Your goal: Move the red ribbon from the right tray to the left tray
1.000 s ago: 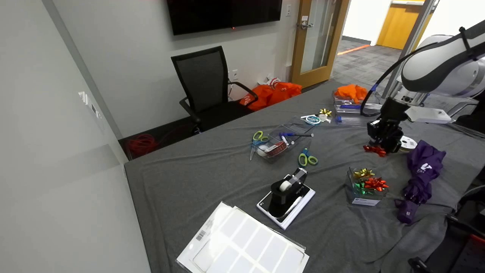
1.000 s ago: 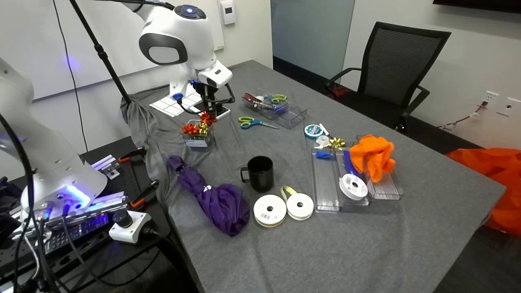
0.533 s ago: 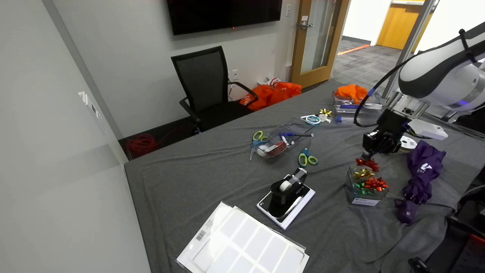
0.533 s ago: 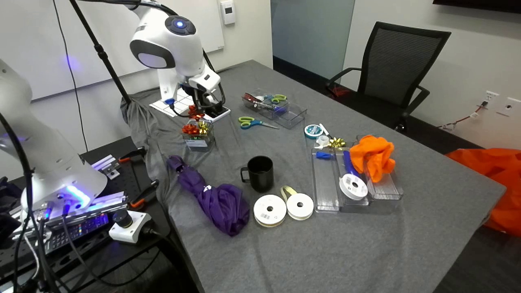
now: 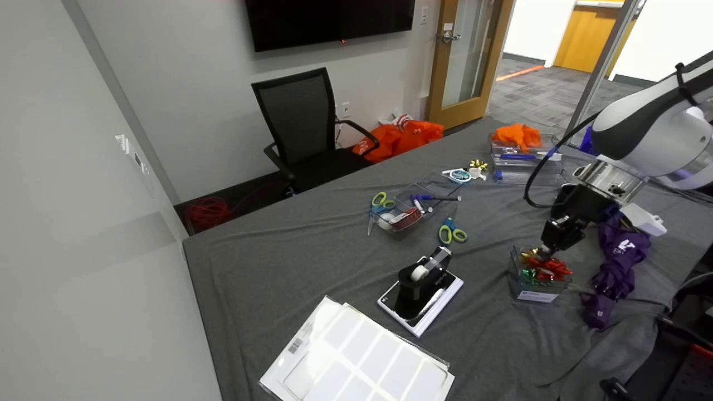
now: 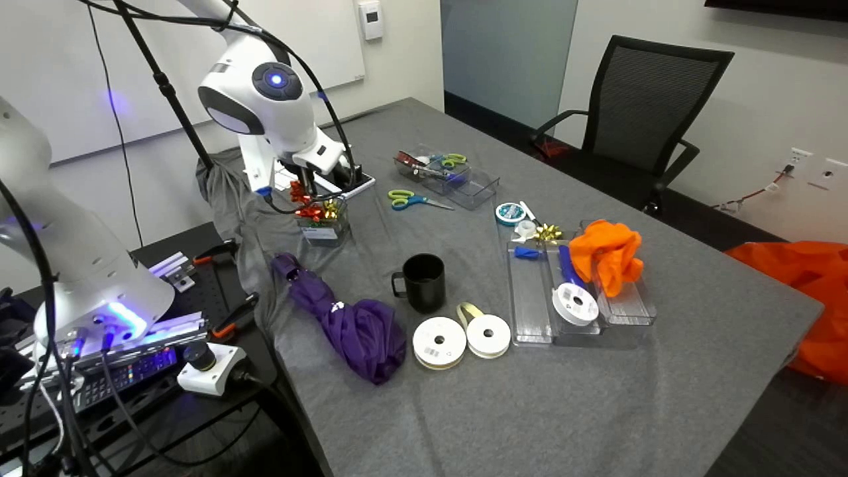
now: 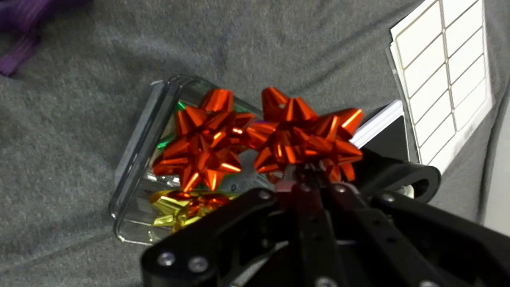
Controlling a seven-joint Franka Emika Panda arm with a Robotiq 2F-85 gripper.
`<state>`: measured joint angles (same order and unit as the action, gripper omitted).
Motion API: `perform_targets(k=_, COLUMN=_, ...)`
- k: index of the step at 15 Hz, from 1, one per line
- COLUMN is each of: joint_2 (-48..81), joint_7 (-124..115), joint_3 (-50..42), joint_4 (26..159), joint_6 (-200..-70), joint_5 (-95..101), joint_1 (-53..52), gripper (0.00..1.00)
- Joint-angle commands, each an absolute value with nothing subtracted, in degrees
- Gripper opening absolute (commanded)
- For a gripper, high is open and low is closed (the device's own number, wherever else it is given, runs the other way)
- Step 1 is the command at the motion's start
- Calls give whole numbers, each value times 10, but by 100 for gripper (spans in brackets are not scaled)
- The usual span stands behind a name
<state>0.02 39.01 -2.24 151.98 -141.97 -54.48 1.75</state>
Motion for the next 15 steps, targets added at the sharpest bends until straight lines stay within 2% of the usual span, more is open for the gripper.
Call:
perform_targets(k=1, joint_2=-11, joint_7=434, joint_3=-21, joint_4=1536, joint_6=-1433, joint_5=-603, joint_1=18, gripper=0)
perform_targets(k=15, joint_2=24, joint_7=487, joint_3=-15, joint_4=1539, joint_6=-1552, joint_5=-719, joint_1=11, gripper=0)
